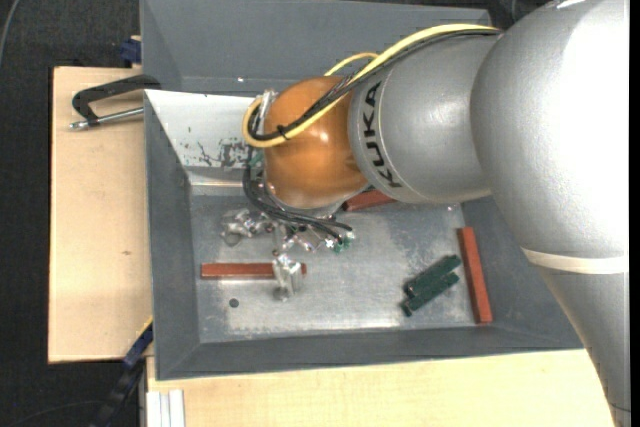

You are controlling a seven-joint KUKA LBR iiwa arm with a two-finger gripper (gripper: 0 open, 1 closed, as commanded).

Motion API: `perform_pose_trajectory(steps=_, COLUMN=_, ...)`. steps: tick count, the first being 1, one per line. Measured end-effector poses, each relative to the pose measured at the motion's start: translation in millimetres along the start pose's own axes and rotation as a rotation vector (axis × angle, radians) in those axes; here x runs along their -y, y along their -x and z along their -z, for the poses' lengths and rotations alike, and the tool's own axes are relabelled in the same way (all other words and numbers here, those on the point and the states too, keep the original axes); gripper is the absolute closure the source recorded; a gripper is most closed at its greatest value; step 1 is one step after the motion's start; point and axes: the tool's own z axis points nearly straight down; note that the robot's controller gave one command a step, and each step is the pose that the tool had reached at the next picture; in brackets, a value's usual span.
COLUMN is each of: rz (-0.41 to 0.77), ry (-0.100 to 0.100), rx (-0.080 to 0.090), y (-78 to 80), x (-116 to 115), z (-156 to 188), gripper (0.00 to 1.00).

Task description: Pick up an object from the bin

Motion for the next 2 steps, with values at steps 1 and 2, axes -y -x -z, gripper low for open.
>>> perform_pose_trajectory(steps=1, rz=0.0, ry=0.001, rx=0.0, y=0.2, x=-0.3, z=0.1, gripper=1.0)
perform_pose_trajectory(steps=2, rz=0.269, ry=-0.005, rx=0.009, y=1.7, x=12.0, z=142.2, gripper=1.0)
